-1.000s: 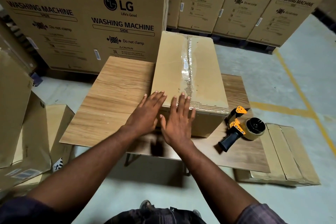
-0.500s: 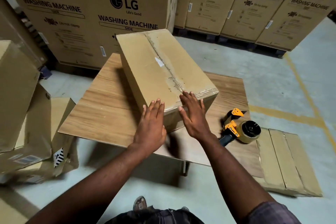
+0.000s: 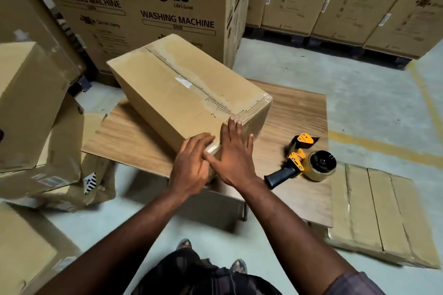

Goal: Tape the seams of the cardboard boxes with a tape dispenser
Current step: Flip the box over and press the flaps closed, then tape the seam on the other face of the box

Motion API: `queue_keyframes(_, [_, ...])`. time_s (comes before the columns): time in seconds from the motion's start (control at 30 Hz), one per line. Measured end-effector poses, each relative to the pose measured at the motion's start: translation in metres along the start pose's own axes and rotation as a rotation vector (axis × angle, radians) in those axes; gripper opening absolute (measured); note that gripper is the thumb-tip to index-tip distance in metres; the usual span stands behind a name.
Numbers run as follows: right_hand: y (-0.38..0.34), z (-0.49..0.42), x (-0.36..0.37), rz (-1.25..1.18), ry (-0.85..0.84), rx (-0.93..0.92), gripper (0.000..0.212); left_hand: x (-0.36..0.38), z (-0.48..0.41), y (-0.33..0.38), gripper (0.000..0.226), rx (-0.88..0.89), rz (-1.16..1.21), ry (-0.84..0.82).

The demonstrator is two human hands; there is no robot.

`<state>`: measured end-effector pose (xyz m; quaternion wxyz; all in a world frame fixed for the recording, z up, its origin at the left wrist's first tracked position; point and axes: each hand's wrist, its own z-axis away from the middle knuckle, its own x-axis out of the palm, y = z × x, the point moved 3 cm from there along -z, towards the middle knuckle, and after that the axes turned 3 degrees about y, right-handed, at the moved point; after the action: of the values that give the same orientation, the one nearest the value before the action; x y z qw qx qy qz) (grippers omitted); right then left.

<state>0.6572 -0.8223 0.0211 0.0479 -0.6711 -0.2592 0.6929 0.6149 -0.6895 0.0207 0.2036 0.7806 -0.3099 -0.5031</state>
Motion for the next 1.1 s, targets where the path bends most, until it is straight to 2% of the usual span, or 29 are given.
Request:
queue_keyframes(0.17, [0.032, -0.014, -0.018, -0.042, -0.030, -0.063, 0.106, 0.013, -0.011, -0.004, 0.067, 0.070, -0.089, -0.174])
queue_keyframes(0.23, [0.065, -0.027, -0.037, -0.108, -0.098, -0.073, 0.107, 0.018, -0.024, -0.011, 0.069, 0.087, -0.159, -0.223])
queue_keyframes(0.3, [0.097, -0.042, -0.060, -0.146, -0.187, 0.001, 0.102, 0.021, -0.044, -0.022, 0.070, 0.077, -0.229, -0.253])
queue_keyframes(0.33, [0.107, -0.049, -0.071, -0.120, -0.200, 0.037, 0.093, 0.021, -0.056, -0.028, 0.070, 0.064, -0.256, -0.259])
queue_keyframes(0.37, [0.108, -0.053, -0.077, -0.073, -0.169, 0.049, 0.075, 0.021, -0.068, -0.035, 0.070, 0.046, -0.276, -0.260])
queue_keyframes(0.4, [0.102, -0.056, -0.079, -0.010, -0.091, 0.041, 0.052, 0.019, -0.081, -0.043, 0.070, 0.031, -0.286, -0.257])
queue_keyframes(0.43, [0.091, -0.058, -0.074, 0.059, 0.003, 0.039, 0.038, 0.015, -0.092, -0.051, 0.070, 0.016, -0.291, -0.253])
queue_keyframes(0.47, [0.077, -0.058, -0.065, 0.102, 0.072, 0.054, 0.037, 0.011, -0.103, -0.060, 0.069, 0.005, -0.292, -0.248])
queue_keyframes(0.5, [0.061, -0.056, -0.052, 0.100, 0.101, 0.099, 0.042, 0.005, -0.112, -0.069, 0.067, -0.004, -0.294, -0.248])
queue_keyframes(0.6, [0.028, -0.050, -0.013, 0.090, 0.078, 0.296, 0.083, -0.018, -0.132, -0.104, 0.066, -0.043, -0.322, -0.250])
queue_keyframes(0.63, [0.024, -0.051, -0.005, 0.103, 0.082, 0.337, 0.089, -0.028, -0.137, -0.118, 0.067, -0.055, -0.338, -0.248])
queue_keyframes(0.77, [0.037, -0.058, -0.001, 0.183, 0.171, 0.318, 0.084, -0.067, -0.152, -0.169, 0.072, -0.112, -0.476, -0.196])
queue_keyframes(0.87, [0.066, -0.078, -0.015, 0.220, 0.130, 0.349, 0.078, -0.099, -0.162, -0.203, 0.077, -0.141, -0.550, -0.142])
queue_keyframes(1.0, [0.069, -0.126, -0.039, 0.216, 0.049, 0.540, 0.078, -0.104, -0.167, -0.219, 0.076, -0.129, -0.458, -0.164])
queue_keyframes(1.1, [0.020, -0.145, -0.022, 0.115, 0.026, 0.607, 0.085, -0.096, -0.162, -0.216, 0.073, -0.152, -0.379, -0.106])
